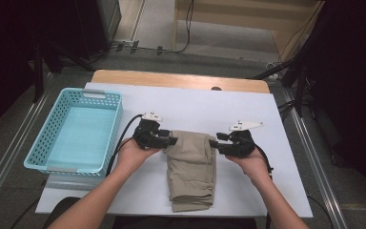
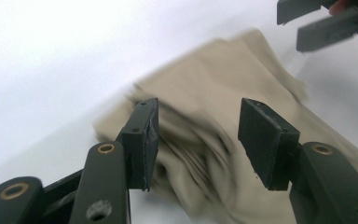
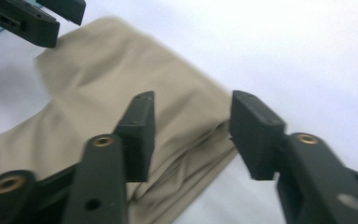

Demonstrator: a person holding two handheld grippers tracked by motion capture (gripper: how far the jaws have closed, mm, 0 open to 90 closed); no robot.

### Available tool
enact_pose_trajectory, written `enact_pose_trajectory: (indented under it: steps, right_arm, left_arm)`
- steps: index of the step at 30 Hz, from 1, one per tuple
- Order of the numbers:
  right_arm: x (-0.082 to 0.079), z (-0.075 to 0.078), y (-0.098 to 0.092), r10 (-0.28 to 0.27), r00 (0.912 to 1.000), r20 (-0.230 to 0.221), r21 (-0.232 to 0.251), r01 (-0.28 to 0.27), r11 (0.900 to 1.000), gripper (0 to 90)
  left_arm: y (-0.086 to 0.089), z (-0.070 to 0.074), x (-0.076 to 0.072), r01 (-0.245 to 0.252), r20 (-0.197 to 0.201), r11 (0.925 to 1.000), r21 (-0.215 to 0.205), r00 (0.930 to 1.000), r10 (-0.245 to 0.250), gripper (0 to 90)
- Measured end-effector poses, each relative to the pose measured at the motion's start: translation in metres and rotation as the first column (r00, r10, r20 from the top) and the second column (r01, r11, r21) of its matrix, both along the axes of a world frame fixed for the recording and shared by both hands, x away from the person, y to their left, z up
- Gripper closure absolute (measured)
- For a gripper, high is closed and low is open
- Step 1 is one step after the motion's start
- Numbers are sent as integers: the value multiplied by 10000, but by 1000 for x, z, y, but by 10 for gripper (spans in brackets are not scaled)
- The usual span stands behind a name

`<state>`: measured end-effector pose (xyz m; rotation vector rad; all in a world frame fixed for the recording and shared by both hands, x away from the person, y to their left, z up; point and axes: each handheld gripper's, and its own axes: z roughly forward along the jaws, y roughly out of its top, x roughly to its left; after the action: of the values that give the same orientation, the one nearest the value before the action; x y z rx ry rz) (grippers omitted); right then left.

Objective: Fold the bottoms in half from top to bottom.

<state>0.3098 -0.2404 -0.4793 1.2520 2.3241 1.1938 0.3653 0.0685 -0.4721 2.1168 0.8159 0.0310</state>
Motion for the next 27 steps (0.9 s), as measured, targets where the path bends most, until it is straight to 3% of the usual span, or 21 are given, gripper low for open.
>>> enact_pose_trajectory:
  steps: [4, 7, 10, 11, 13, 14, 16, 18, 19, 22, 27]
  right_arm:
    - [19, -14, 8, -116, 9995, -281, 131, 120, 9998, 472]
    - [26, -25, 15, -69, 9990, -437, 47, 71, 10000, 461]
    - [27, -34, 21, 119, 9946, -1030, -170, -137, 9998, 468]
    - [25, -36, 22, 165, 9944, -1041, -245, -192, 9995, 483]
    - [21, -38, 22, 111, 9962, -866, -240, -132, 9996, 583]
    - [20, -38, 22, 173, 9956, -921, -157, -188, 9997, 661]
    - [19, -36, 23, 204, 9933, -1133, -185, -227, 9996, 733]
    - [17, -31, 24, 378, 9932, -1100, -503, -436, 9978, 750]
    - [16, -27, 24, 480, 9936, -1018, -520, -535, 9972, 751]
    - [6, -12, 21, 699, 9955, -647, -263, -717, 9971, 751]
    - [-15, 5, 18, 1034, 9937, -424, -95, -1039, 9945, 752]
  left_arm:
    - [-12, -6, 19, 35, 167, 10000, 51, 9999, -36, 476]
    - [-19, -16, 28, 180, -120, 9998, -85, 9998, -181, 498]
    - [-24, -27, 26, 426, -444, 9977, 530, 9982, -402, 538]
    - [-24, -30, 24, 480, -356, 9966, 666, 9983, -457, 549]
    - [-23, -32, 20, 519, -337, 9968, 612, 9982, -499, 603]
    - [-22, -32, 20, 621, -618, 9968, 501, 9963, -590, 672]
    - [-23, -34, 19, 716, -1082, 9962, 496, 9919, -659, 767]
    - [-23, -27, 18, 777, -963, 9948, 661, 9928, -711, 786]
    - [-21, -22, 16, 685, -870, 9965, 486, 9942, -641, 787]
    - [-14, -1, 3, 831, -384, 9965, -13, 9958, -831, 786]
    - [-8, 10, -20, 1321, -202, 9912, -102, 9910, -1323, 778]
